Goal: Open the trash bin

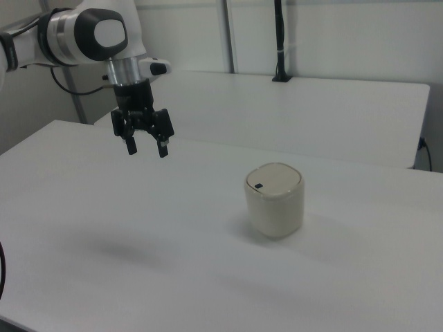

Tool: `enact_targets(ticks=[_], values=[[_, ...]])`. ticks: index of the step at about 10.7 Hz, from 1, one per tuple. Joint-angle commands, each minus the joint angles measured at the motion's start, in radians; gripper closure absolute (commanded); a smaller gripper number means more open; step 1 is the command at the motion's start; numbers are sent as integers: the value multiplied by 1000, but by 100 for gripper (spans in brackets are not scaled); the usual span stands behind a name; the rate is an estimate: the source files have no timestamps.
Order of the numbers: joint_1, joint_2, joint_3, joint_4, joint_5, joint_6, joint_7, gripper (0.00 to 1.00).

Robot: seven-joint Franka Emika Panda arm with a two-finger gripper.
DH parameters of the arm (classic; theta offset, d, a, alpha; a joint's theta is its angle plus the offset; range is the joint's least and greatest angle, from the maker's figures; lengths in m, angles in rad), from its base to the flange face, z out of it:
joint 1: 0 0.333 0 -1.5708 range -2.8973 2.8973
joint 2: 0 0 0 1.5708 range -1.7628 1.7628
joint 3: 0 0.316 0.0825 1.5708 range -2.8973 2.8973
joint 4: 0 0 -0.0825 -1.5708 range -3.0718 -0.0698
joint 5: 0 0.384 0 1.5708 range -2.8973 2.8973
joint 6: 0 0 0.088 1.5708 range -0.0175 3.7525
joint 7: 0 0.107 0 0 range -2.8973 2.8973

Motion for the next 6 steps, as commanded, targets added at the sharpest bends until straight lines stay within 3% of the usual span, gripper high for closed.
enact_targets(ticks=[1,6], values=[[-1,-20,-2,-14,0,-13,-13,0],[-5,-20,-11,3,0,-7,-13,0]])
